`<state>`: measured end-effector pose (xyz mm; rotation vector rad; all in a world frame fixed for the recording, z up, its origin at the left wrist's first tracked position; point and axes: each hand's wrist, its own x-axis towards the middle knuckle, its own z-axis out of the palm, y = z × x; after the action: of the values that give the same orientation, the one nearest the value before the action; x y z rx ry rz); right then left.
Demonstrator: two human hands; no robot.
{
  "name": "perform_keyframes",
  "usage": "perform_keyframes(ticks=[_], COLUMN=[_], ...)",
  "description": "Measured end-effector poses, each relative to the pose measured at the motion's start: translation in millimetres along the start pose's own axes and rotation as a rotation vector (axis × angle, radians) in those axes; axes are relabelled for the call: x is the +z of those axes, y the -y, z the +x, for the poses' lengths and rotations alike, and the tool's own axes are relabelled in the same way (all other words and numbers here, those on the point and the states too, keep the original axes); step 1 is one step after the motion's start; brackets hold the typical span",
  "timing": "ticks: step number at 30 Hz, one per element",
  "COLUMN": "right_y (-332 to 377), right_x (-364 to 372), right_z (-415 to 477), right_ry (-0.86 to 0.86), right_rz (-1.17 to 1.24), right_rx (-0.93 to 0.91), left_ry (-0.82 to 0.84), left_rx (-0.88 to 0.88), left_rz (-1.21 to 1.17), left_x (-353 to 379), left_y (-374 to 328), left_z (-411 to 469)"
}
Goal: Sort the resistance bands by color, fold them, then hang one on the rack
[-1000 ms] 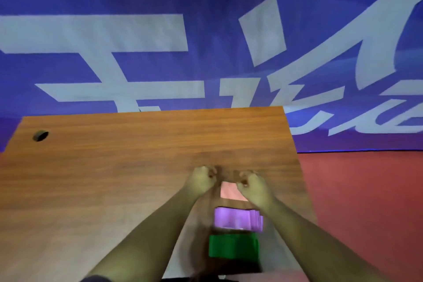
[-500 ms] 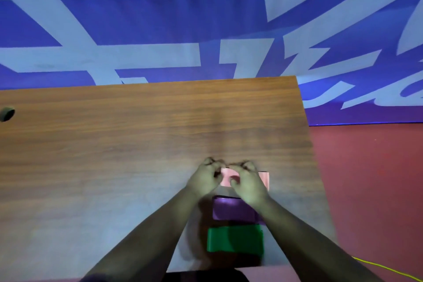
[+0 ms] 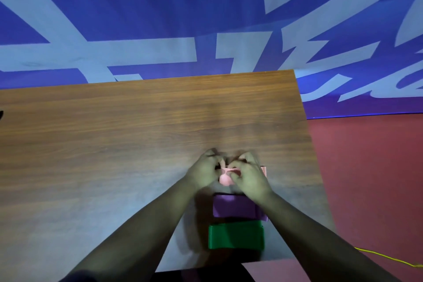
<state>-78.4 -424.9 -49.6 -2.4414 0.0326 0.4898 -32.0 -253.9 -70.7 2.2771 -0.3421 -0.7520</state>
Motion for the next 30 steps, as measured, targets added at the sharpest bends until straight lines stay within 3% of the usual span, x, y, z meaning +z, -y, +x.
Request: perform_keyframes(ticks=[7, 12, 16, 24, 30], right_y=[47.0, 111.6, 170.3, 286.7, 354.4], right_x=[-43.4, -95.3, -138.6, -221.5, -264.6], right_z=[-2.1, -8.7, -15.8, -41.0, -62.6], right_ry=[-0.019, 0.112, 0.162, 0.076, 0.043], right_rz=[0.036, 0.184, 0.231, 0.389, 0.657], right_rx=[-0.160, -0.169, -0.280, -0.356, -0.420], left_ry=[-0.045, -0.066, 0.002, -0.111, -0.259], left_rx=[0.092, 0.232, 0.273, 0.394, 0.547], left_rz=[0.019, 0.084, 0.036, -0.239, 0.020], left_x=[-58.8, -127.7, -190.7, -298.0, -360.7], left_y=[-24.6, -55.4, -84.5, -143.7, -183.2], left_z=[-21.5, -55.9, -94.3, -176.0, -231.6])
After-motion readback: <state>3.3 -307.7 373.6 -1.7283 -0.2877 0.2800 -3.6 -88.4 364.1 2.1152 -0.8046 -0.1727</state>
